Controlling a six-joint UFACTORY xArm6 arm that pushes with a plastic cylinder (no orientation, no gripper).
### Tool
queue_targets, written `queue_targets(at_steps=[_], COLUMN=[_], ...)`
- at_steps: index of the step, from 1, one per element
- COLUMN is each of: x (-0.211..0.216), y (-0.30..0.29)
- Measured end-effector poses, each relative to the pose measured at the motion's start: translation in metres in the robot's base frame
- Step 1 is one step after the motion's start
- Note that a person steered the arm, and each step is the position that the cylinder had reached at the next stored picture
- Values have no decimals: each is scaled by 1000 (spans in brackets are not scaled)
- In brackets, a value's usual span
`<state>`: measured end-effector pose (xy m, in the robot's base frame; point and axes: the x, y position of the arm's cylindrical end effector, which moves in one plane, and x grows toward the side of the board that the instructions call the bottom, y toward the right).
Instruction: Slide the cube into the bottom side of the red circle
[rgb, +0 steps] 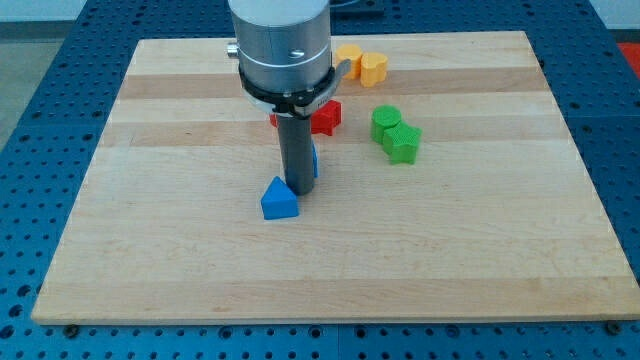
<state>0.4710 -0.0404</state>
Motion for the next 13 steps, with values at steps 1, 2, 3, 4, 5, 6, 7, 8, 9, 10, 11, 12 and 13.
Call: queue_targets(at_steps=[1, 2, 3, 4, 5, 6, 7, 8, 9, 10, 11, 12, 13], x=[-8, -13, -15, -15, -18, -18, -21, -29, -37, -38, -38, -38, -37], y=[0, 1, 9, 23, 29, 23, 11, 8, 8, 6, 0, -8, -13])
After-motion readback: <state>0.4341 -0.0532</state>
